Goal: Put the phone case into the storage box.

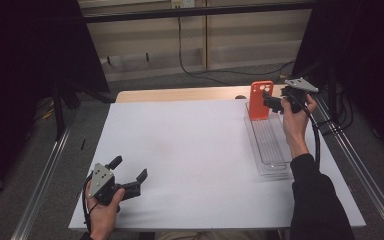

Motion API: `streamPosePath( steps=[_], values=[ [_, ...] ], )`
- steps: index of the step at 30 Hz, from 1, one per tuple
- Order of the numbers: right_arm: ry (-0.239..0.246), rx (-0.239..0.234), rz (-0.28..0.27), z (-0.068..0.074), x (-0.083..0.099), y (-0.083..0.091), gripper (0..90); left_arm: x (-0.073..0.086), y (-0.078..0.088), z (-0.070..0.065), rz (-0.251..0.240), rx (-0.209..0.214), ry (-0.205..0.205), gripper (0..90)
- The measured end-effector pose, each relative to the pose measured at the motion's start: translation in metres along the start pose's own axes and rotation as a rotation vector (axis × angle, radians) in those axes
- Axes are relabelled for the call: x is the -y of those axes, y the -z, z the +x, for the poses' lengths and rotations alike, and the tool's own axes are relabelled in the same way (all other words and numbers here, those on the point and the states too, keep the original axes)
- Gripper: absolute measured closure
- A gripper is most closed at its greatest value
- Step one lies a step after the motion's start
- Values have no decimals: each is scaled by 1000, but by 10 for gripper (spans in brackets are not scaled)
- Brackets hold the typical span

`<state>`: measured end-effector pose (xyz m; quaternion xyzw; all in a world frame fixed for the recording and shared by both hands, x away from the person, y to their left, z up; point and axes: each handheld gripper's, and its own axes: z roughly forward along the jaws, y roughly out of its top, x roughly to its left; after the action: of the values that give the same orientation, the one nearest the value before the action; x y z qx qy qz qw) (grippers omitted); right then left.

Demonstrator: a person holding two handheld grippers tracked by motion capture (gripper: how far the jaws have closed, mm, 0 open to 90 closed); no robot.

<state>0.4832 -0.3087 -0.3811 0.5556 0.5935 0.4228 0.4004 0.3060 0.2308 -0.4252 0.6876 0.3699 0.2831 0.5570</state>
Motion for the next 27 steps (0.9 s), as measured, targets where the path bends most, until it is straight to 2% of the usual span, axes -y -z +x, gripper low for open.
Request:
streamPosePath(
  steps=[3, 7, 10, 13, 15, 19, 23, 27],
  values=[
    [-3, -21, -13, 1, 2, 5, 22, 0, 1, 1, -2, -4, 1, 30],
    [-15, -60, -21, 2, 4, 12, 20, 0, 1, 0, -3, -10, -1, 30],
    [-10, -57, -26, 3, 6, 16, 20, 0, 1, 0, -4, -3, 1, 30],
    [-7, -94, -41, 4, 8, 22, 10, -1, 2, -1, -8, -3, 0, 30],
    [-12, -93, -49, 5, 8, 25, 16, -1, 2, 0, -8, -5, 0, 30],
    [0, -116, -72, 7, 9, 33, 8, -1, 2, 0, -8, -8, 3, 29],
    [-7, -141, -92, 11, 8, 41, 9, -1, 2, -1, -13, -5, 10, 29],
    [-5, -144, -110, 13, 8, 48, 3, -1, 2, 0, -13, -6, 12, 29]
  ],
)
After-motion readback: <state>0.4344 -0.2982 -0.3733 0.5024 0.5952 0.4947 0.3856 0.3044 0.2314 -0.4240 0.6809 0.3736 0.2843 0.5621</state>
